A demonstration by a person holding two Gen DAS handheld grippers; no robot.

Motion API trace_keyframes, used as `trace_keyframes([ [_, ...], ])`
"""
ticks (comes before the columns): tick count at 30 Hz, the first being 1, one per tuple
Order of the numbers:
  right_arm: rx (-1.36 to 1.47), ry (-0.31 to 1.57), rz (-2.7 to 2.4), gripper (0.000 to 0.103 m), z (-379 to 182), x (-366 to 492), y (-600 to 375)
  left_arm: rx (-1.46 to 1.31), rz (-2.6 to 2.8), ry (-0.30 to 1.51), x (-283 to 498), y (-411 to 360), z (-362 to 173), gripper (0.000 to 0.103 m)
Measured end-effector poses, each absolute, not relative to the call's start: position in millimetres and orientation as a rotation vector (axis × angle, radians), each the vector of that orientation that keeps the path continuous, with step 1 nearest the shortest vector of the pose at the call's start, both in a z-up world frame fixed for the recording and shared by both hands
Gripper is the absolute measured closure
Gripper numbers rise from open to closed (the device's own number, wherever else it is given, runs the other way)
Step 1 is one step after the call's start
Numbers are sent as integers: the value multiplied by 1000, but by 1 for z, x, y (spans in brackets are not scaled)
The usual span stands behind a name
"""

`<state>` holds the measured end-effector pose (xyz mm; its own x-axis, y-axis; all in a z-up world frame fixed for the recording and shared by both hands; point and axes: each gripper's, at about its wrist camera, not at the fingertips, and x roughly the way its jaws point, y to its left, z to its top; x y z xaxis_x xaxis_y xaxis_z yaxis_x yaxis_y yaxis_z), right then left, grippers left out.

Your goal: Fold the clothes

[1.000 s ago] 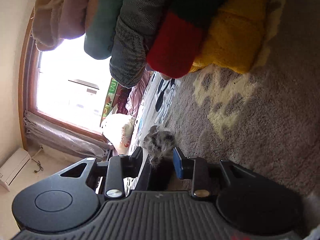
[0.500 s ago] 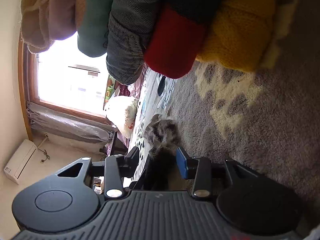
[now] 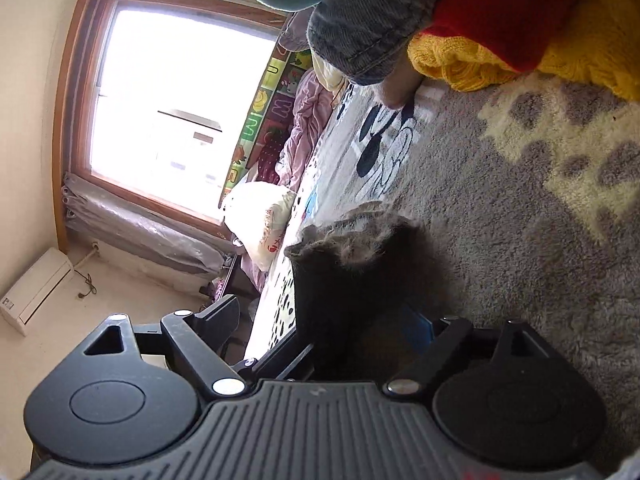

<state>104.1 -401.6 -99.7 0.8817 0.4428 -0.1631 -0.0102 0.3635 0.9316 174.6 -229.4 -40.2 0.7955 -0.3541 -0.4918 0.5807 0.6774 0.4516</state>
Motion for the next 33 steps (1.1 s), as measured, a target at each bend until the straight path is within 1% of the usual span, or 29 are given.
trace_keyframes([
  [1, 1162, 417, 305, 22, -100, 107, -399, 639, -540, 384, 174, -231, -41, 89],
  [3, 1151, 400, 295, 33, -104, 111, -394, 651, -540, 383, 173, -234, -43, 89],
  [4, 1146, 391, 291, 35, -106, 114, -392, 658, -541, 384, 173, -234, -44, 89],
  [6, 1155, 375, 256, 52, -111, 115, -392, 674, -544, 387, 173, -235, -46, 89],
  [7, 1165, 369, 236, 54, -114, 115, -393, 678, -546, 389, 173, -235, -47, 89],
  [9, 1166, 361, 226, 62, -117, 114, -395, 682, -568, 406, 170, -234, -50, 88],
  [10, 1158, 360, 221, 63, -117, 113, -396, 684, -573, 409, 169, -233, -50, 85],
  [11, 1153, 360, 216, 67, -118, 113, -396, 678, -576, 407, 165, -229, -49, 79],
  [12, 1149, 359, 210, 72, -119, 113, -397, 669, -580, 404, 162, -225, -47, 72],
  [13, 1145, 358, 204, 74, -120, 113, -397, 652, -578, 400, 157, -217, -44, 69],
  [14, 1142, 358, 199, 80, -122, 114, -396, 632, -573, 396, 152, -209, -41, 63],
  [15, 1142, 358, 194, 84, -123, 114, -396, 613, -568, 392, 148, -200, -37, 61],
  [20, 1120, 351, 188, 86, -121, 115, -392, 484, -438, 374, 126, -123, -20, 61],
  [23, 1120, 348, 186, 86, -117, 114, -391, 343, -282, 356, 116, -54, -12, 56],
  [29, 1052, 325, 167, 86, -96, 110, -383, -75, -63, 320, 100, 73, -12, 56],
  [33, 953, 304, 167, 86, -66, 108, -366, -285, -17, 338, 100, 124, -14, 56],
])
